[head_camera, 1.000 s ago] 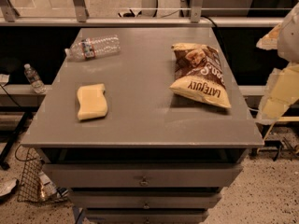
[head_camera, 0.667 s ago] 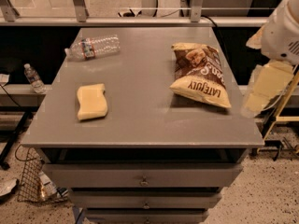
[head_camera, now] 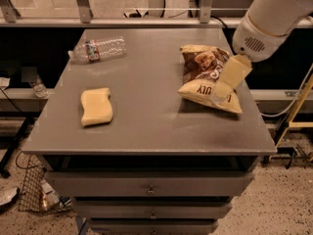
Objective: Pick brown chip bag
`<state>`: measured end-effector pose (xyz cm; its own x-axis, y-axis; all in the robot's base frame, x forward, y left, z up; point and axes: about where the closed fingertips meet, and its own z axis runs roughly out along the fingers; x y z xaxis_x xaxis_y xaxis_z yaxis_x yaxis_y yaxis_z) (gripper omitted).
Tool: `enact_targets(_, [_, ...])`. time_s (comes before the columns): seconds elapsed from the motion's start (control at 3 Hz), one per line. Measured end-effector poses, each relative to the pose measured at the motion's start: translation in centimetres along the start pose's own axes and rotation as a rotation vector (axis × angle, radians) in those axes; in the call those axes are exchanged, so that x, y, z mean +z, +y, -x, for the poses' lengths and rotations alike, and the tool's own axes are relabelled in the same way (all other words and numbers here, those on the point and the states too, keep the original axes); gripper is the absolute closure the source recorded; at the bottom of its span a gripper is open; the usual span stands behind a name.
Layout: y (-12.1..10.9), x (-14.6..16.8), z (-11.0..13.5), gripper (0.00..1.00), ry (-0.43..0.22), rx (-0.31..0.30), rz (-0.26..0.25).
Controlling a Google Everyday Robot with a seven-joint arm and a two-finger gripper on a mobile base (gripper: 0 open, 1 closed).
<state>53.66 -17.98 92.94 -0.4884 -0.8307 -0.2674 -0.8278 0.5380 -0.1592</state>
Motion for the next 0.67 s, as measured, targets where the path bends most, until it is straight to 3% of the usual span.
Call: enact_targets(0.67, [-3.0,4.8,1.0,0.0,-0.002,0.316,0.018])
